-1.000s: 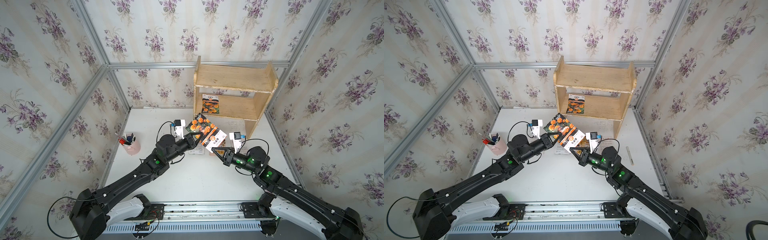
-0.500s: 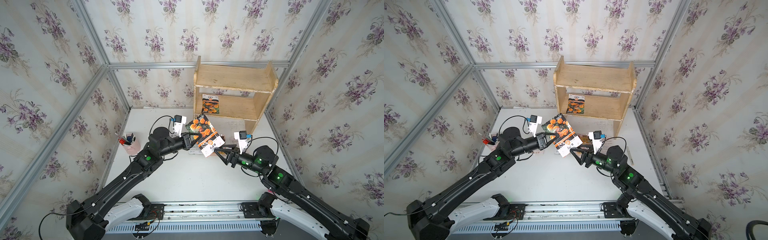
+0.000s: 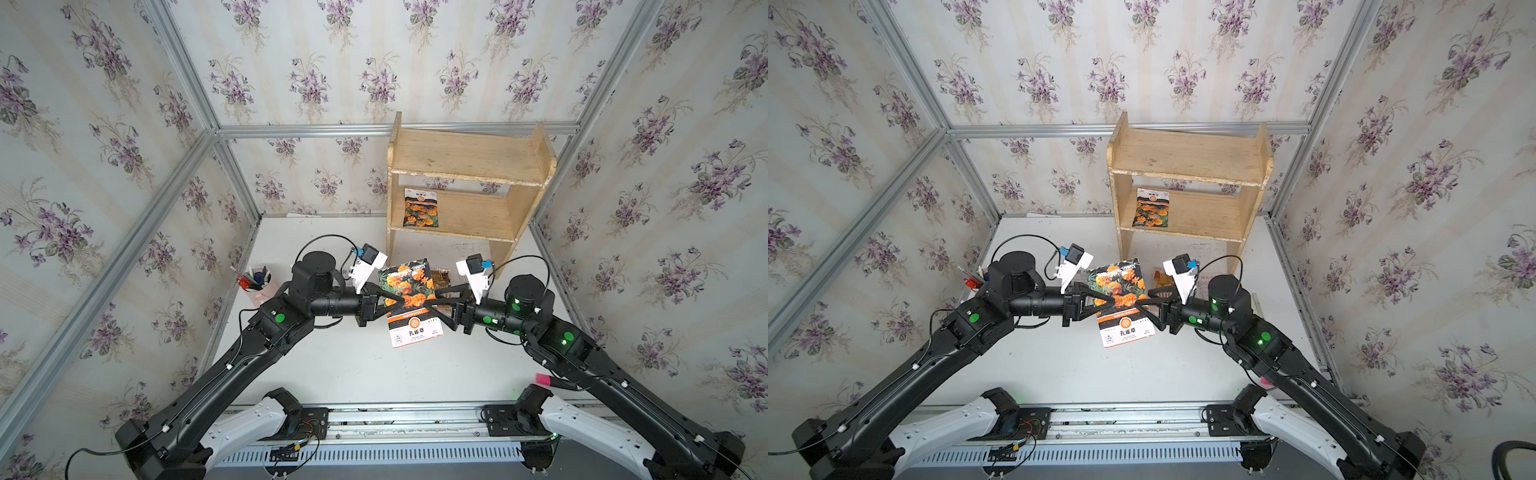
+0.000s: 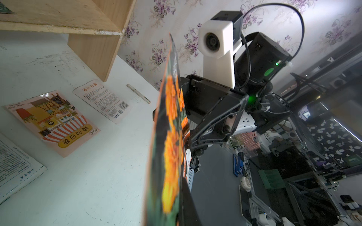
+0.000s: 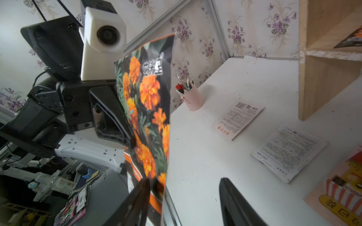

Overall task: Take the seed bag off the shelf
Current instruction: Pick up the seed packet from the shelf, then place the seed packet at the center of the board.

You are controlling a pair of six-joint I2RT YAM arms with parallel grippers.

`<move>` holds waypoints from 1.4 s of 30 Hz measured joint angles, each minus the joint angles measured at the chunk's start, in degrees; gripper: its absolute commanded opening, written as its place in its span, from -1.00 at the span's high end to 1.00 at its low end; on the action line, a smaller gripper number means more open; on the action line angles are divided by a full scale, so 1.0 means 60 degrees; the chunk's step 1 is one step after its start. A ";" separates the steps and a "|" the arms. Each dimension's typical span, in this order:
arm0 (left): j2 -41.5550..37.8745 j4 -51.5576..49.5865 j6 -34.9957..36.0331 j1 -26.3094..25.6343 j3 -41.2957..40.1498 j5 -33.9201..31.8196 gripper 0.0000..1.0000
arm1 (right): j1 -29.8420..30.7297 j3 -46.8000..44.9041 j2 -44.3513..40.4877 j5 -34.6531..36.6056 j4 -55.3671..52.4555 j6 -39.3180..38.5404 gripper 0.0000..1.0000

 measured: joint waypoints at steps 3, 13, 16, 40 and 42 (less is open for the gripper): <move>0.0000 -0.0120 0.0157 0.0000 0.0033 0.0091 1.00 | 0.0000 0.0044 0.0138 -0.0386 0.0011 -0.0015 0.32; 0.0146 -0.0299 0.0433 0.0004 0.0051 0.0066 0.94 | 0.0000 -0.0044 0.0087 -0.0732 0.0011 0.0007 1.00; 0.0168 -0.0404 0.0474 0.0000 0.0102 -0.0033 0.57 | 0.0000 -0.0117 0.0087 -0.0739 0.0102 0.0055 1.00; -0.2787 -0.2721 0.0219 0.0011 -0.2371 -0.5956 -0.99 | 0.0729 -0.4812 0.0412 0.1719 0.3053 0.3027 1.00; -0.3093 -0.2907 0.0058 0.0011 -0.2444 -0.6124 -0.99 | 0.0984 -0.4947 0.0776 0.1847 0.3530 0.3282 1.00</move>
